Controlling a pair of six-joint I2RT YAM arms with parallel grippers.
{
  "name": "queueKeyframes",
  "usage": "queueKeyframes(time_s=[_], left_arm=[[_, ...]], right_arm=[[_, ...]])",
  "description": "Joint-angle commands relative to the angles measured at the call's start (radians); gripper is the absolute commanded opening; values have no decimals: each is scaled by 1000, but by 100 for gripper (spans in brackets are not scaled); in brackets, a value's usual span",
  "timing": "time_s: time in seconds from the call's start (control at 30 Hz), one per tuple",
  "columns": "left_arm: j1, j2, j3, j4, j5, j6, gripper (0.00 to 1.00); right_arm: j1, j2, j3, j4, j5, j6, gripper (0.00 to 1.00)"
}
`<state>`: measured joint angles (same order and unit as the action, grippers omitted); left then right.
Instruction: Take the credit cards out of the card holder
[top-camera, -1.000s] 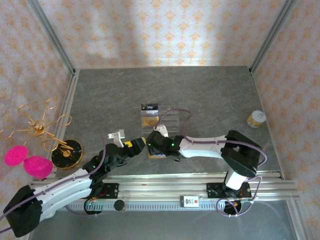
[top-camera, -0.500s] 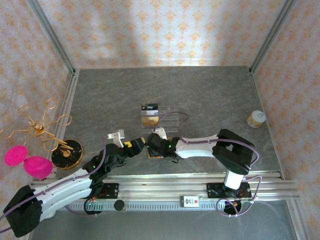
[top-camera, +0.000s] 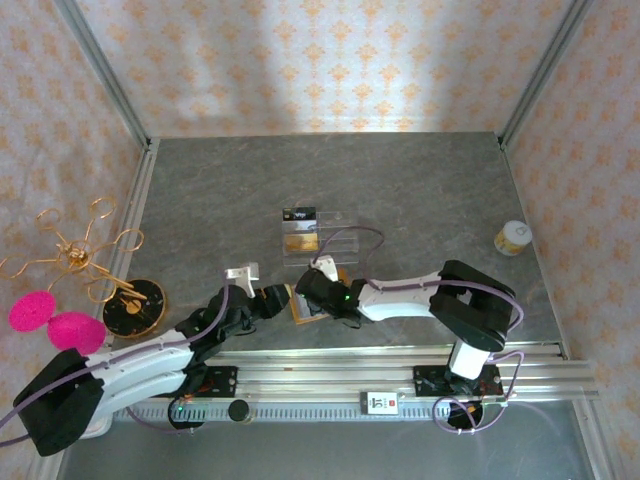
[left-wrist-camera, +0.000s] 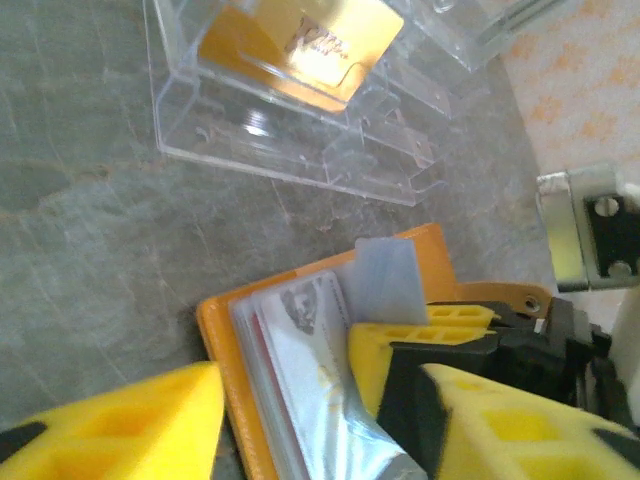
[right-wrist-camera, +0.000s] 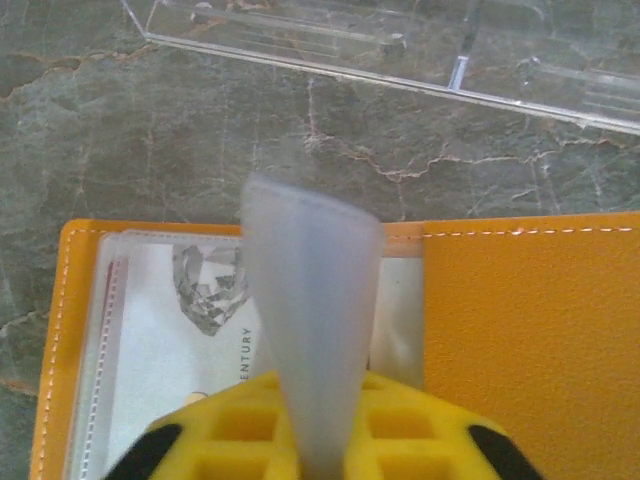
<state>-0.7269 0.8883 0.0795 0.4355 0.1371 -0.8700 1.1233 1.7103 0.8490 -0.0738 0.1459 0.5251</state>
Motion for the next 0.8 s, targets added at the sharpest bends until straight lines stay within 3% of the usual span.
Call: queueKeyframes(time_s=[0.0,0.1,0.2,0.37,0.77], left_arm=[[-11,74,40,107,71,11,34],[-18,161,66,159,104,9,21],[-34,217,89,205,122,5,17],[-50,278,130,193,111,7,0],[-65,468,197,272,190,-7,0]], right_arm=[[-2,-21,-48,-9,-48,22,2],[-2,-50,-77,38,-58,52,0],[-4,-76,-104,74,-70,81,0],[-6,-110,-141,117,-68,130,0],[-13,-141,-172,144,-69,153,0]])
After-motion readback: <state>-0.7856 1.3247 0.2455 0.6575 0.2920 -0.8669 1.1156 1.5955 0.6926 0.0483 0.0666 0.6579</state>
